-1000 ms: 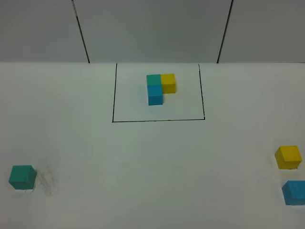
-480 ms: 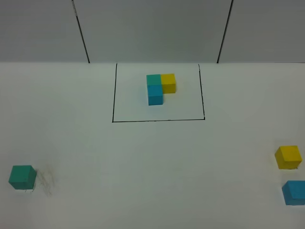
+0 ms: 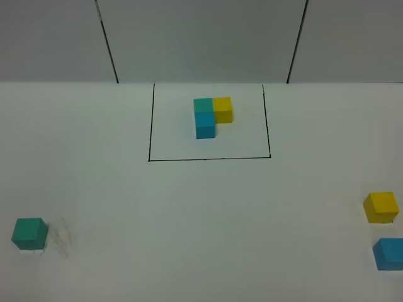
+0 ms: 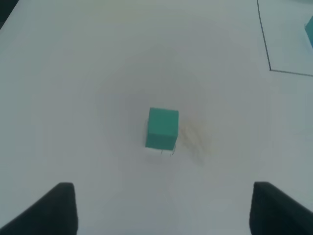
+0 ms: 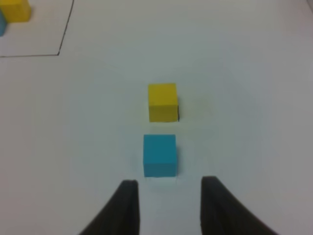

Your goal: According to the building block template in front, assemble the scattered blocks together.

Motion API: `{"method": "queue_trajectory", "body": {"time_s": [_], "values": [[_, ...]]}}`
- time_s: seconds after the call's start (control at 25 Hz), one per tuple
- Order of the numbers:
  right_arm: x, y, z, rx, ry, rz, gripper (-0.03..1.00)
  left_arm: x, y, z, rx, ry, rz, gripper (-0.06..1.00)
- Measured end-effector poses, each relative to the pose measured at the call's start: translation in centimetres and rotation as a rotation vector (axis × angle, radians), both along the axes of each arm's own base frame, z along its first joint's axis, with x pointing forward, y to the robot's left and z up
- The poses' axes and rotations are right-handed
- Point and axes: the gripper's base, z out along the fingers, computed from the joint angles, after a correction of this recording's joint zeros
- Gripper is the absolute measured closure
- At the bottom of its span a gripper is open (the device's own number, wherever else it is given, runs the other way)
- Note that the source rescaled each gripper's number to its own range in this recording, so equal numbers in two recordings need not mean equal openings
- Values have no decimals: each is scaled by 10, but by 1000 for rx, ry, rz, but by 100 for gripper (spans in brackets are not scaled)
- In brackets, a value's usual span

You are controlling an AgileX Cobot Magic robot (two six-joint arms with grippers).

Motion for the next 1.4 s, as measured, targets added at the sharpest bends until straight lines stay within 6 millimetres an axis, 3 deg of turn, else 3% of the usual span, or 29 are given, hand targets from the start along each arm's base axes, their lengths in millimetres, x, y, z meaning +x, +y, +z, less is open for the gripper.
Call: {"method": "queue_trajectory", "body": {"time_s": [0.2,0.32,0.52,0.68,0.96,1.4], "values": [[0,0,0,0,0,0,97,53,3,26,3,155,13,37],[0,0,0,0,0,0,97,94,4,29,2,291,13,37],[0,0,0,0,0,0,97,160,6,9,2,481,8,37],[0,0,0,0,0,0,97,196,7,-21,0,594,3,37],[0,0,0,0,0,0,97,231,8,-66,-3,718,-4,37],[0,0,0,0,0,0,97,255,7,-111,-15,752,-12,37]]}}
